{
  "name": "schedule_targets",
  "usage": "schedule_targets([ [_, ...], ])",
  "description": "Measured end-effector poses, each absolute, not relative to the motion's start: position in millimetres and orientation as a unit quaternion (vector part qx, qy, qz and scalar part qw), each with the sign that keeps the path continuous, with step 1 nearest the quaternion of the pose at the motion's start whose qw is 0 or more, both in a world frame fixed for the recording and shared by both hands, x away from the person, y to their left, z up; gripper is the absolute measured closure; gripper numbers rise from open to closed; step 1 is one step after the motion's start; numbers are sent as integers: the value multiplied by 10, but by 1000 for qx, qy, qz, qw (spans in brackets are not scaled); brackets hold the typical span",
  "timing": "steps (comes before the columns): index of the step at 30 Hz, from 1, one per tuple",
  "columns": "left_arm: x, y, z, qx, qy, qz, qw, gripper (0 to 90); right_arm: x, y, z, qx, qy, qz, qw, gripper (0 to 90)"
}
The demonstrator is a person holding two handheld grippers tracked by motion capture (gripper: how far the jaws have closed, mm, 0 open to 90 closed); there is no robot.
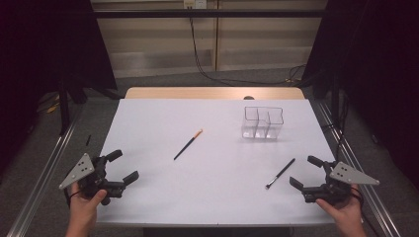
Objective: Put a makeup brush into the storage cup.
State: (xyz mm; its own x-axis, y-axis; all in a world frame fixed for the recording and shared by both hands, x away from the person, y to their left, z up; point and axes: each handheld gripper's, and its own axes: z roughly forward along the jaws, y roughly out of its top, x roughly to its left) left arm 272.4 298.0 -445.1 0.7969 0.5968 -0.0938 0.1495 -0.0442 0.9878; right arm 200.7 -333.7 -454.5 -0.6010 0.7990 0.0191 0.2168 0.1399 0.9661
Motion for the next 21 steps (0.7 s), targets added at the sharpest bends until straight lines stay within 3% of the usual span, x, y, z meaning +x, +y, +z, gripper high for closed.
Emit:
schedule_targets([
  [21,2869,2745,-4346,710,249,171,637,0,2001,-3294,-4533,351,709,552,264,6],
])
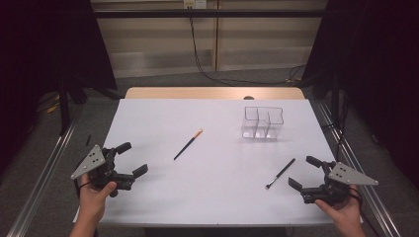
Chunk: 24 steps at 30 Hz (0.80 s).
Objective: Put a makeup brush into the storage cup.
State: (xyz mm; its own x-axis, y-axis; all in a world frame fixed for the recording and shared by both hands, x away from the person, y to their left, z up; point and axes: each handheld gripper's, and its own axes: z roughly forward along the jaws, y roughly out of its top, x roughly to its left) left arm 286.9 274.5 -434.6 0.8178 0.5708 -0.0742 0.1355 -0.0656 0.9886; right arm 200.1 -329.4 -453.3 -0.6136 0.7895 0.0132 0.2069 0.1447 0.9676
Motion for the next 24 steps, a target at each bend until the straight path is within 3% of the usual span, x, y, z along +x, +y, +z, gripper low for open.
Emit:
schedule_targets([
  [24,3145,2265,-4301,723,204,140,645,0,1934,-3298,-4527,351,709,552,264,6],
])
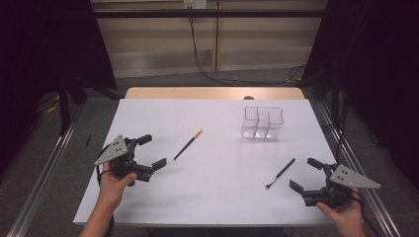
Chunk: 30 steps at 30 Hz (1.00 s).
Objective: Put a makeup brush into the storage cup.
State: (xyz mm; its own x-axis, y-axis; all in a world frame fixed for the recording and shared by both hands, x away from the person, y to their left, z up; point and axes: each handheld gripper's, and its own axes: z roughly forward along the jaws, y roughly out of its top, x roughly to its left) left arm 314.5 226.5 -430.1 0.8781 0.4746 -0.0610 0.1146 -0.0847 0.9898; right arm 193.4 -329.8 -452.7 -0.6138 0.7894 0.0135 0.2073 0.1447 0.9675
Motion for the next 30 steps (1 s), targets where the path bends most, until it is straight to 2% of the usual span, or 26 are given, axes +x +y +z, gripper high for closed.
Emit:
schedule_targets([
  [30,3553,1819,-4318,719,214,146,645,0,1979,-3254,-4494,334,714,557,262,5],
])
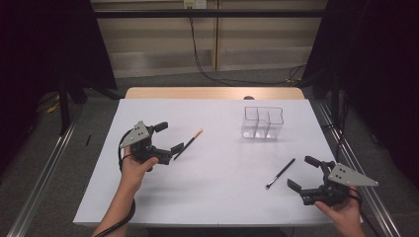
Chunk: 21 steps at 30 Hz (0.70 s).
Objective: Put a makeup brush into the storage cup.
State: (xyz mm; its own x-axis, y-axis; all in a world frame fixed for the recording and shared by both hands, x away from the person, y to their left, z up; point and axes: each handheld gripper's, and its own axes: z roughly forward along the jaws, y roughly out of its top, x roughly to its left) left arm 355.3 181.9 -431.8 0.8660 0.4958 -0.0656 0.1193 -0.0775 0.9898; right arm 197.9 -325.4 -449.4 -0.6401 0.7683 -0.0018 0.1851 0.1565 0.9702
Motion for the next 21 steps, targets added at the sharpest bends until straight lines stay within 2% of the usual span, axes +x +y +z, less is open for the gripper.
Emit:
schedule_targets([
  [21,3823,1614,-4432,721,240,145,634,0,1983,-3245,-4500,332,715,558,258,6],
])
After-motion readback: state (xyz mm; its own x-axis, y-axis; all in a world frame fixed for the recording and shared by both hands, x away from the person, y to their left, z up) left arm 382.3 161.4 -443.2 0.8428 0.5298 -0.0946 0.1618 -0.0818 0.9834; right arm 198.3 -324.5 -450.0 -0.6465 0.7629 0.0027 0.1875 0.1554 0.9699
